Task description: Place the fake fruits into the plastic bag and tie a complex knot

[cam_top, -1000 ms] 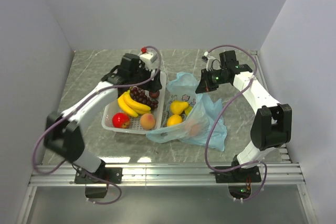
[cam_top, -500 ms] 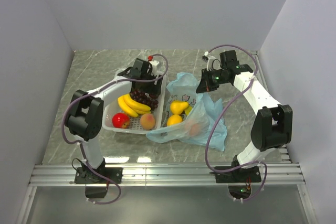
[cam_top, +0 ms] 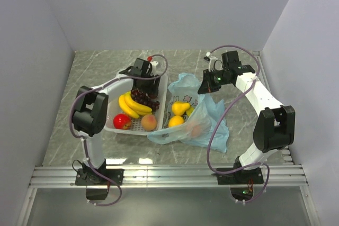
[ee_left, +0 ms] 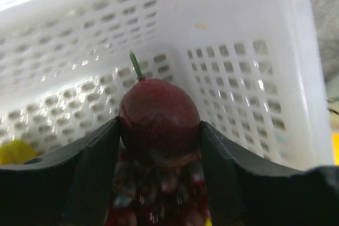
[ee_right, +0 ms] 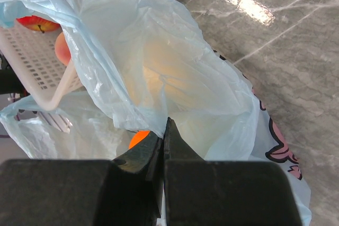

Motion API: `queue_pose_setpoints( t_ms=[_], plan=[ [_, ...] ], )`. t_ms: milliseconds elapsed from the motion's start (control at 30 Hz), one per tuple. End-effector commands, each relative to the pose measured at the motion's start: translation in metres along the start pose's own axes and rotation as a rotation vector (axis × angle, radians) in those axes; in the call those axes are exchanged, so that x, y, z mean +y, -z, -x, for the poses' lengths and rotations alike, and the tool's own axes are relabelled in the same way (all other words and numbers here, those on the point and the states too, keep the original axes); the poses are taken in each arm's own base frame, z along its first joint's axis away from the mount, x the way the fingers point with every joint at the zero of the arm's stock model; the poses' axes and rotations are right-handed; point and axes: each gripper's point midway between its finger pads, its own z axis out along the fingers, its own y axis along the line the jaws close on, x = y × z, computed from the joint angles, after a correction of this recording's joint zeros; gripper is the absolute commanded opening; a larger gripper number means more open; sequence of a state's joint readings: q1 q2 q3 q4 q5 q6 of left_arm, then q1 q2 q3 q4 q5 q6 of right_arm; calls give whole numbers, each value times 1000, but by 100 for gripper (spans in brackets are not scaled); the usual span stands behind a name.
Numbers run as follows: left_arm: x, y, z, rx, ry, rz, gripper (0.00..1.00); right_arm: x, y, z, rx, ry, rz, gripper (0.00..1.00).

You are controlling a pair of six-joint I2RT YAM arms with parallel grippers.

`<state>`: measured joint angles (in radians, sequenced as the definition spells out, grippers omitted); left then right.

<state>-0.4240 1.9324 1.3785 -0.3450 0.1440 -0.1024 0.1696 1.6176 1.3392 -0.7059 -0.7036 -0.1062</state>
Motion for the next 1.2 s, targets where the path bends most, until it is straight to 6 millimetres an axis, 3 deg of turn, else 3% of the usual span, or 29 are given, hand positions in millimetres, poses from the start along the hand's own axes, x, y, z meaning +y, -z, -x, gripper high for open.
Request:
queue_pose_setpoints(
  t_ms=[0,67,133,167,267,367,433,533,567,600,633,667,700,800,900,933,967,1000,1033,1067,1167],
  plan=[
    [-12,60,46,-125,40,-58,61,6,8,6,-24,32,8,0],
    [-21,94,60,-186,51,-87,59,6,7,5,-25,28,8,0],
    [-34,115,59,-197,47,-149,58,6,7,7,-29,29,6,0],
    [-43,135,64,-233,31,-181,59,6,7,7,-29,28,8,0],
    [-71,160,52,-236,31,-323,57,8,8,10,-39,25,13,0],
    [-99,163,37,-211,39,-428,57,9,7,14,-45,21,20,0],
    [-114,160,39,-232,41,-479,57,9,8,16,-50,20,21,0],
    [-158,153,44,-246,3,-559,56,10,8,18,-53,18,22,0],
    [-186,143,42,-240,-39,-594,57,10,8,18,-53,18,24,0],
    [-196,135,44,-245,-54,-585,60,9,7,18,-51,18,25,0],
    [-218,137,51,-259,-82,-608,65,9,6,18,-50,16,25,0],
    [-222,117,46,-211,-74,-589,72,9,6,19,-51,13,24,0],
    [-226,117,59,-232,-75,-580,81,9,6,20,-51,13,25,0],
    [-219,107,57,-187,-60,-535,97,10,8,19,-47,15,24,0],
    [-206,127,55,-200,-102,-519,99,9,10,17,-49,24,14,0],
    [-201,129,42,-177,-121,-530,99,9,9,16,-47,29,14,0],
    [-190,149,45,-210,-128,-532,99,9,9,15,-43,28,16,0],
    [-180,152,30,-177,-122,-523,99,9,10,15,-45,30,13,0],
    [-162,159,30,-186,-112,-513,99,9,9,14,-44,29,15,0],
    [-152,181,33,-230,-111,-507,99,9,10,14,-45,29,14,0],
    [-109,200,8,-225,-93,-442,98,9,10,14,-47,33,14,0]
  ],
)
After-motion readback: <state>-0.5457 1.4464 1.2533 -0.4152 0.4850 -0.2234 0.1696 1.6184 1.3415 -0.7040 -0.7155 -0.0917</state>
